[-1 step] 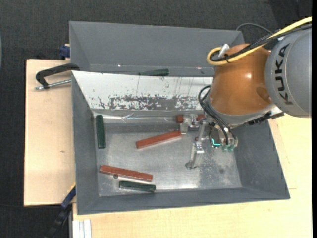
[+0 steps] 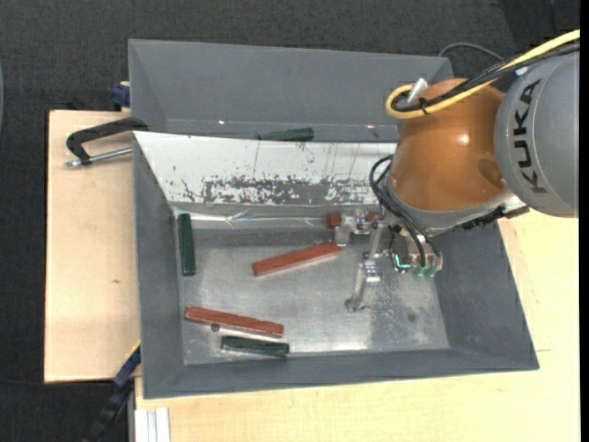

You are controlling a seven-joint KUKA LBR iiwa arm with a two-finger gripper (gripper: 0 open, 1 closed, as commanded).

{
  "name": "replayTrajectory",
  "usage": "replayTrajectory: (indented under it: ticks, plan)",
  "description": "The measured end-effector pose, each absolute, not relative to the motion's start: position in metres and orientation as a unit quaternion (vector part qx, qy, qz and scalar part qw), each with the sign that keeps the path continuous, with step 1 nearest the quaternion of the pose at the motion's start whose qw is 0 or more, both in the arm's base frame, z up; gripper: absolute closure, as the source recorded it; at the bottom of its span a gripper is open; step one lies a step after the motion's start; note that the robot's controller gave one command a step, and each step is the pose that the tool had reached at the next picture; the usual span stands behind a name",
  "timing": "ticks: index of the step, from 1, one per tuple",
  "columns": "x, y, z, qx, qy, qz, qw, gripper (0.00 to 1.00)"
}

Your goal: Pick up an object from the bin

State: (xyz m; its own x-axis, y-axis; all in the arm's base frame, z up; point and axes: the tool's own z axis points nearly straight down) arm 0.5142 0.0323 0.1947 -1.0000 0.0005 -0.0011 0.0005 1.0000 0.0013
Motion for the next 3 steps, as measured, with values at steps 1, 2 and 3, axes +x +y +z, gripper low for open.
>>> replayTrajectory:
  ticks: [1, 2, 3]
  plan:
    - [0.531, 0.051, 0.158, -0.007, 1.000, 0.000, 0.006, 0.00]
    - [0.569, 0.040, 0.101, 0.018, 1.000, 0.001, 0.004, 0.00]
    - [0.585, 0.065, 0.071, 0.145, 0.989, 0.001, 0.002, 1.00]
